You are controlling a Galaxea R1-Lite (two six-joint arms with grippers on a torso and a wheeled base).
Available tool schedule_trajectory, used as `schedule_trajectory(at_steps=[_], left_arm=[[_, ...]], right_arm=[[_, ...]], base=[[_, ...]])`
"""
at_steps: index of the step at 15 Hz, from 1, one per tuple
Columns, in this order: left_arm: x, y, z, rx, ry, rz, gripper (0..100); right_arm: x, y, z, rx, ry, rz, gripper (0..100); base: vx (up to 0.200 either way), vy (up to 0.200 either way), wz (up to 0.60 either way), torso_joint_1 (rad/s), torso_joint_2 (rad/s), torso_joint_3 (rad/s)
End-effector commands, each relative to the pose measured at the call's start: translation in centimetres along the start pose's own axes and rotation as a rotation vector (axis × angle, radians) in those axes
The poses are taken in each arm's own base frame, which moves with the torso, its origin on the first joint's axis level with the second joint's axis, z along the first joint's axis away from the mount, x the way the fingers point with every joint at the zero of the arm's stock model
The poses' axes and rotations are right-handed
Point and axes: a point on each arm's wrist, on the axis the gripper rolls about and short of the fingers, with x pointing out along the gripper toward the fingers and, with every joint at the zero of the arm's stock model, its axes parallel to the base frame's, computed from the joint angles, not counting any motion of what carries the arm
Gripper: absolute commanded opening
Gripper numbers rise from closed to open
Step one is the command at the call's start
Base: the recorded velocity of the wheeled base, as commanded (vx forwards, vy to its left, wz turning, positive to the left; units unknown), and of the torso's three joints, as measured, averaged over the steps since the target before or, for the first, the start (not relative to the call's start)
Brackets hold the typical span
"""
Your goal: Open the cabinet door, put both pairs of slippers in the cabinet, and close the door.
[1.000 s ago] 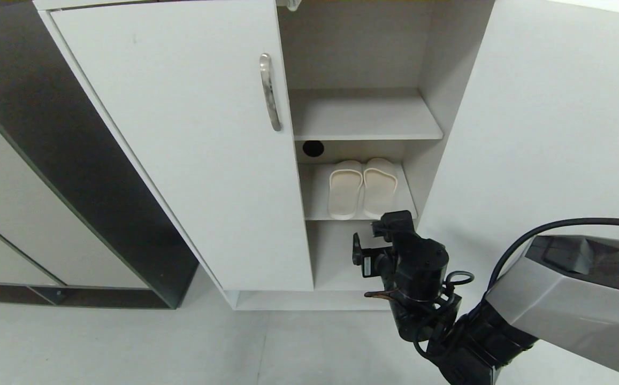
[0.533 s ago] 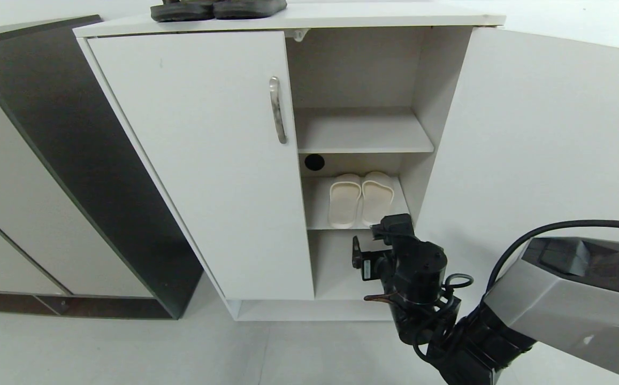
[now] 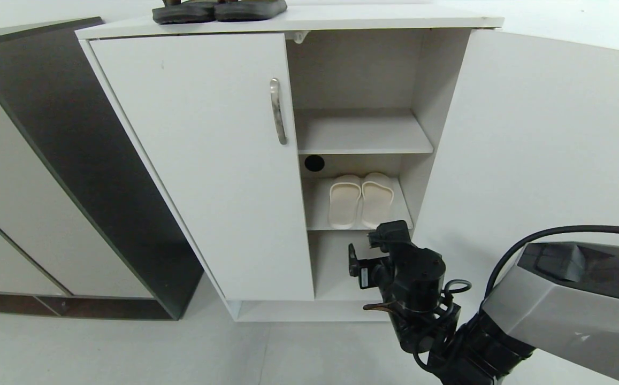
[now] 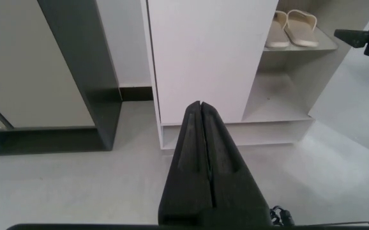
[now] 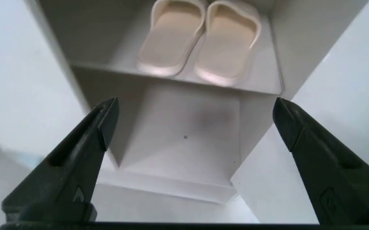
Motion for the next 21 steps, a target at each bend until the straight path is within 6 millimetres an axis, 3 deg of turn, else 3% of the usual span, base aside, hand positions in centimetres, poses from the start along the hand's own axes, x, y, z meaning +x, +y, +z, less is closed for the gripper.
schedule_trajectory(at_steps=[1, 13, 19, 21], left_arm=[[0.0, 0.0, 0.0, -0.002, 0.000, 0.000, 0], [0.0, 0.0, 0.0, -0.002, 0.000, 0.000, 0], [0.0, 0.0, 0.0, -0.002, 0.001, 0.000, 0], [0.0, 0.0, 0.0, -0.002, 0.000, 0.000, 0]], right_arm=[[-0.2, -0.1, -0.2, -0.007, 0.008, 0.003, 100], [-0.8, -0.5, -0.8, -0.011, 0.004, 0.041, 100], [-0.5, -1.6, -1.0, -0.042, -0.047, 0.064, 100], [-0.5, -1.8, -1.2, -0.049, -0.040, 0.109, 100]], base=[[0.000, 0.200, 0.00, 0.002, 0.00, -0.002], [0.000, 0.200, 0.00, 0.003, 0.00, 0.005], [0.000, 0.200, 0.00, 0.004, 0.00, 0.003], [0.000, 0.000, 0.00, 0.000, 0.00, 0.000]])
